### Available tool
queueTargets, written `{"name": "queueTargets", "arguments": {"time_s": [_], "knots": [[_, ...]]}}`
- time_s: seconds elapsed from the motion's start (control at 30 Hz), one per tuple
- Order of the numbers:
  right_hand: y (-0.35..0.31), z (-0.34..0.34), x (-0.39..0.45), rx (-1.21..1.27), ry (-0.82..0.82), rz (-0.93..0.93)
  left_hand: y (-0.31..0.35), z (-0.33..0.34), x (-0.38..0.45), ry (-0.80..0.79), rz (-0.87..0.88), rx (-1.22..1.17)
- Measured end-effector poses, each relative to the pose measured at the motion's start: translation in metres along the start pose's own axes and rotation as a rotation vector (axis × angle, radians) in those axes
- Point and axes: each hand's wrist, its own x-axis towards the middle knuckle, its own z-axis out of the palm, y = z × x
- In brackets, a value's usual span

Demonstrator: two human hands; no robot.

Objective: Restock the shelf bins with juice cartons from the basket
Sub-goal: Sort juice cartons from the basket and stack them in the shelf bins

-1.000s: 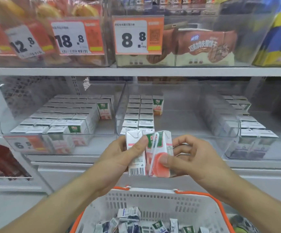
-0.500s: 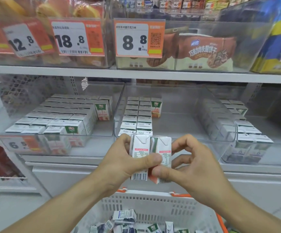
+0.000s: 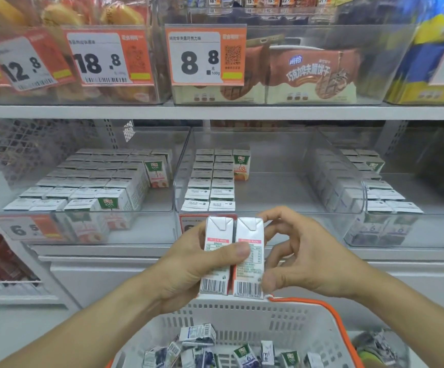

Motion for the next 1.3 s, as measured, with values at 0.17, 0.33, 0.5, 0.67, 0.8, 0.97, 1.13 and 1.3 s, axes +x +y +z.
{"name": "queueTargets", "arguments": {"time_s": [0.17, 0.33, 0.5, 0.67, 0.8, 0.97, 1.13, 1.3], "knots": [[-0.005, -0.016, -0.004, -0.086, -0.034, -0.084, 0.003, -0.003, -0.002, -0.178, -0.172, 0.068], [-0.006, -0.009, -0.009, -0.199, -0.263, -0.055, -0.007, -0.001, -0.001, -0.370, -0.313, 0.232], [-0.009, -0.006, -0.011, -0.302, -0.364, -0.030, -0.026, -0.009, -0.002, -0.243, -0.354, 0.453], [-0.008, -0.008, -0.009, -0.193, -0.392, -0.005, -0.027, -0.011, -0.001, -0.202, -0.372, 0.415], [-0.006, -0.007, -0.009, -0.167, -0.404, -0.026, -0.017, -0.007, -0.001, -0.239, -0.346, 0.446], [-0.006, -0.008, -0.008, -0.255, -0.244, -0.061, -0.007, -0.007, -0.003, -0.285, -0.303, 0.375], [-0.006, -0.017, -0.004, -0.457, -0.112, -0.084, 0.005, -0.001, -0.011, -0.036, 0.005, 0.971], [-0.010, -0.011, 0.001, -0.555, -0.063, -0.187, 0.012, 0.017, -0.013, 0.011, 0.196, 1.295]]}}
